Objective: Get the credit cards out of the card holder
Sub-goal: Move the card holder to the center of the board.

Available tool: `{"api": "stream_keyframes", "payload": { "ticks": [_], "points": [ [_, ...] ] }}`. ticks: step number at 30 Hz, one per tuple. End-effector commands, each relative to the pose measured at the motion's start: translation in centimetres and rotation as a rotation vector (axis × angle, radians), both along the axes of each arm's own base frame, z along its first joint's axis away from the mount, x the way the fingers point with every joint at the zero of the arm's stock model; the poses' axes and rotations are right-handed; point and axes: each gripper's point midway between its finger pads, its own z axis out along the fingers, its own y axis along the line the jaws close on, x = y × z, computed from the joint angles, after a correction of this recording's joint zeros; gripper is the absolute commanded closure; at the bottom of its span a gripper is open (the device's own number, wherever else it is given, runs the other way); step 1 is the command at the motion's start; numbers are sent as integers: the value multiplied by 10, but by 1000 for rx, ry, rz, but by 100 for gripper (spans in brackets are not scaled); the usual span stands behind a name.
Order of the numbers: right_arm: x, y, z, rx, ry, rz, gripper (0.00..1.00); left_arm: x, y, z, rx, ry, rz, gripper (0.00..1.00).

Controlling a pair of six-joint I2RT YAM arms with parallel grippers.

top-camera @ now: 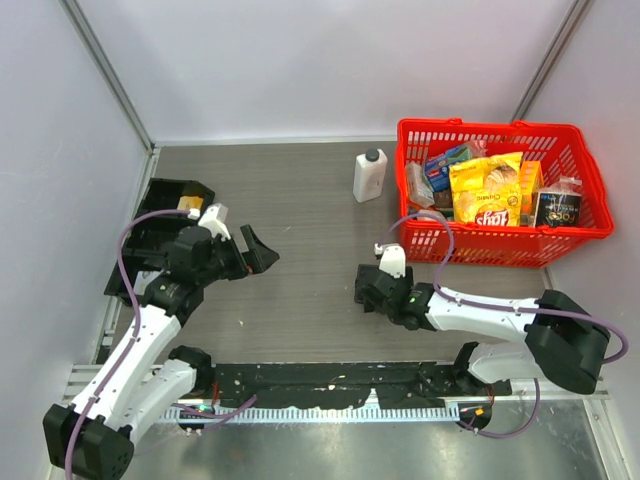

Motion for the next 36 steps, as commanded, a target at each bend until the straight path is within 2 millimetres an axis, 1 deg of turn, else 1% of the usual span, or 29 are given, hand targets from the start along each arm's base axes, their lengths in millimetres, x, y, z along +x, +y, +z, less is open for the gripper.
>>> {"api": "stream_keyframes", "payload": {
  "ticks": [1,4,6,7,8,9,10,11,12,13,14,15,17,18,19,20,21,22,23,24,26,29,30,32,33,34,36],
  "points": [
    [6,39,-2,168,-17,34,26,7,-5,20,-33,-72,0,0],
    [8,66,-1,212,-16,97,26,6,-6,20,-37,-66,0,0],
    [14,94,8,255,-40,145,26,6,-7,19,-41,-59,5,0],
    [19,111,10,276,-39,174,27,7,-6,19,-45,-57,11,0],
    [22,125,18,298,-53,206,27,7,-6,19,-49,-53,15,0],
    [25,144,22,323,-41,242,27,7,-6,18,-52,-47,20,0],
    [27,155,28,333,-53,277,27,7,-6,17,-55,-43,24,0],
    [31,171,37,357,-61,306,27,6,-6,17,-61,-39,29,0],
    [34,175,41,343,-70,326,27,6,-6,17,-65,-34,38,0],
    [40,183,54,352,-98,331,27,6,-6,16,-66,-29,43,0],
    [43,182,57,324,-110,342,27,5,-6,15,-70,-23,46,0],
    [50,184,70,317,-143,337,27,4,-5,16,-75,-23,52,0],
    [60,180,82,271,-188,334,27,3,-5,13,-79,-11,62,0],
    [64,171,79,225,-178,340,27,3,-5,11,-81,-3,68,0],
    [65,170,81,225,-172,354,27,2,-4,8,-83,11,80,0],
    [71,165,81,204,-168,364,27,2,-4,4,-84,27,87,0],
    [71,162,80,195,-151,383,28,1,-5,0,-83,42,88,1],
    [75,153,80,172,-139,366,28,1,-6,-4,-82,57,93,3],
    [75,148,80,159,-141,362,29,2,-6,-9,-76,75,101,5],
    [76,139,80,141,-146,344,29,3,-8,-17,-66,110,106,7],
    [71,129,81,132,-149,334,29,1,-13,-30,-54,178,96,8],
    [62,115,80,153,-145,297,31,-3,-32,-44,-24,255,51,19],
    [59,109,83,165,-156,285,31,-5,-38,-50,0,279,39,21],
    [55,101,84,182,-166,266,32,-14,-56,-59,55,308,-3,21],
    [54,99,86,193,-171,257,32,-16,-60,-65,79,322,-9,21],
    [52,94,86,195,-176,249,32,-18,-65,-71,99,345,-16,25],
    [49,90,90,206,-186,243,32,-21,-67,-83,131,395,-4,28]
  ]
}}
